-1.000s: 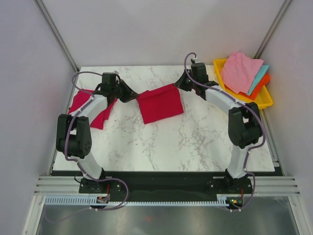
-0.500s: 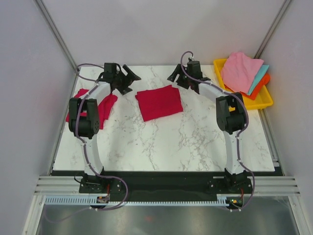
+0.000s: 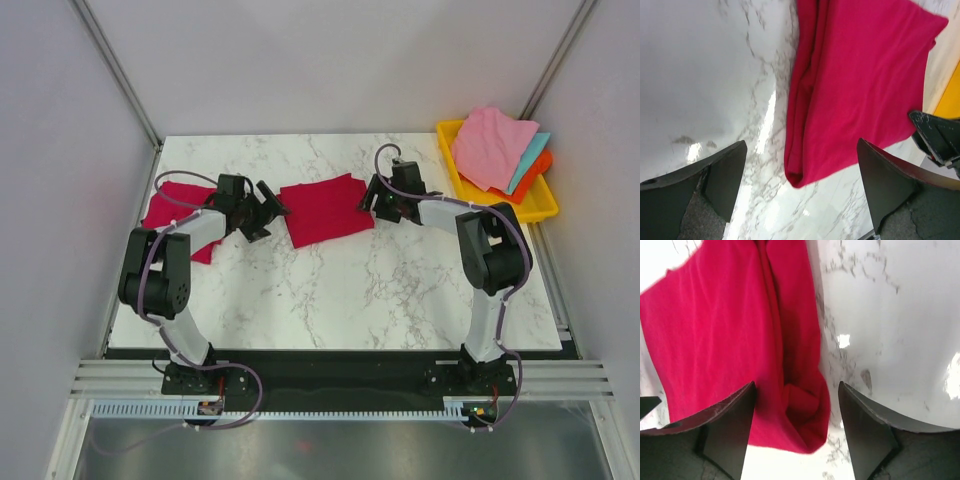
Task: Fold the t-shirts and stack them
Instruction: Fold the tshirt, then neatly place the folded tshirt to the corner
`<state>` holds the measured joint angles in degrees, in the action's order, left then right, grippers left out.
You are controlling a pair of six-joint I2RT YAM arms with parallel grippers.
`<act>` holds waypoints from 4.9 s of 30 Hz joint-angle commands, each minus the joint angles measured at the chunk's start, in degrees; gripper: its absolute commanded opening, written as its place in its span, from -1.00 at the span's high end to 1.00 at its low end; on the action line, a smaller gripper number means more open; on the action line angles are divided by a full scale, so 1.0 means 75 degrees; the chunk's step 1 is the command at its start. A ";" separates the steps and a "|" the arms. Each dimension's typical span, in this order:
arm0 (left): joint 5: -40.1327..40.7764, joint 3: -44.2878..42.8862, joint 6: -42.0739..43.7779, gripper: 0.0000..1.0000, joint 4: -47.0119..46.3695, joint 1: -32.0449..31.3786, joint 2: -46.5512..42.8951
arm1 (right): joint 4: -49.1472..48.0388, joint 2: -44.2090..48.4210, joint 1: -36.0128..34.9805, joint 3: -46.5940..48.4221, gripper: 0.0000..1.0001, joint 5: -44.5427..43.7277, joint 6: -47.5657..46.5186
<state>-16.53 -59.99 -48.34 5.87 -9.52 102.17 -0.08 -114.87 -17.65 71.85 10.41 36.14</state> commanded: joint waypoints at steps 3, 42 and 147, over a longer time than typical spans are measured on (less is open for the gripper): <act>0.0645 0.0533 0.0913 -0.99 -0.0455 -0.0196 -0.0732 | -0.0306 0.0398 -0.0201 -0.0720 -0.14 0.0298 -0.0143; 0.3716 -0.5033 0.6421 -0.99 0.4831 0.0601 0.2138 | -0.0763 0.2519 -0.0155 -0.2807 1.00 0.0006 0.0783; 0.1302 -0.5068 0.1476 0.42 0.1175 -0.2598 0.3991 | 0.0104 0.0644 0.1006 -0.0956 0.65 -0.1823 -0.0260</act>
<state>-6.31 -96.82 -37.12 13.10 -28.99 130.17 -0.67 -109.34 -9.19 63.18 -4.34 34.81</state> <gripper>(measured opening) 0.347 0.214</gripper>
